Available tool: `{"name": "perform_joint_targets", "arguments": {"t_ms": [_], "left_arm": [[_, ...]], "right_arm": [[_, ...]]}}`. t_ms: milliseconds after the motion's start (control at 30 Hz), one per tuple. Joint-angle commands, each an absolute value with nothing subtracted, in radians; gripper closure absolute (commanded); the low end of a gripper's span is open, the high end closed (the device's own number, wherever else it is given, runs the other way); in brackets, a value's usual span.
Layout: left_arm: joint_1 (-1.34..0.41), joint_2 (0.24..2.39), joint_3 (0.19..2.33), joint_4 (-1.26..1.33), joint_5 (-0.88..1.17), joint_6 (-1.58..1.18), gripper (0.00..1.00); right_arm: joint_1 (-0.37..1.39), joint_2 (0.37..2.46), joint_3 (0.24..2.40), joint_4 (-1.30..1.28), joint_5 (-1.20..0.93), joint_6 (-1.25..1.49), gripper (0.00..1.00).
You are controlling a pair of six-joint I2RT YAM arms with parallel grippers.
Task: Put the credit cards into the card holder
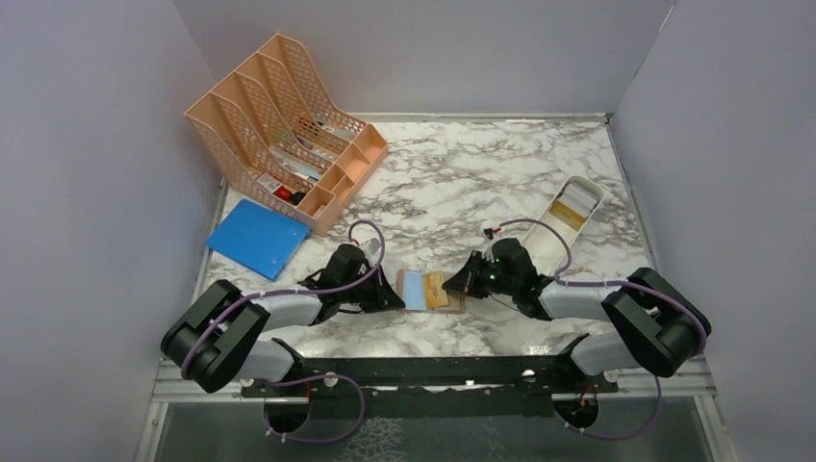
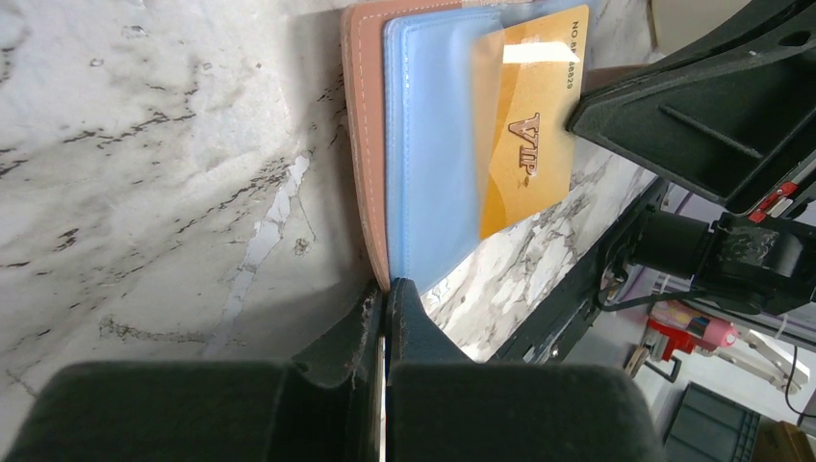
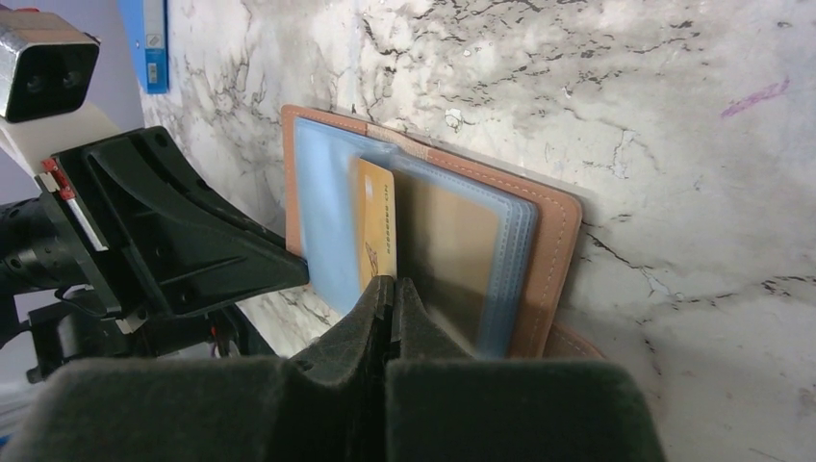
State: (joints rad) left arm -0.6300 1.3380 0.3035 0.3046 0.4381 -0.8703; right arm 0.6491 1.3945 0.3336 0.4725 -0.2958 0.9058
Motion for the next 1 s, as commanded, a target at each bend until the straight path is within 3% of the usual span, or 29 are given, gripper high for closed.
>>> {"name": "perform_joint_targets", "arguments": {"t_ms": [0, 433, 567, 700, 967], "left_arm": [[-0.632, 1.32, 0.308, 0.309, 0.454, -0.875, 1.0], [-0.634, 1.32, 0.295, 0.334, 0.456, -0.894, 0.98], [-0.635, 1.322, 0.298, 0.337, 0.456, -0.895, 0.95], [-0.635, 1.326, 0.306, 0.339, 0.464, -0.898, 0.87], [-0.637, 1.314, 0.318, 0.341, 0.475, -0.897, 0.75]], "right_arm": [[0.669, 1.418, 0.31, 0.552, -0.227, 0.952, 0.99], [0.756, 1.49, 0.303, 0.657, -0.161, 1.065, 0.98], [0.772, 1.501, 0.327, 0.645, -0.164, 1.057, 0.93], [0.775, 1.479, 0.367, 0.541, -0.169, 1.018, 0.75], [0.775, 1.449, 0.39, 0.45, -0.18, 0.962, 0.63]]}}
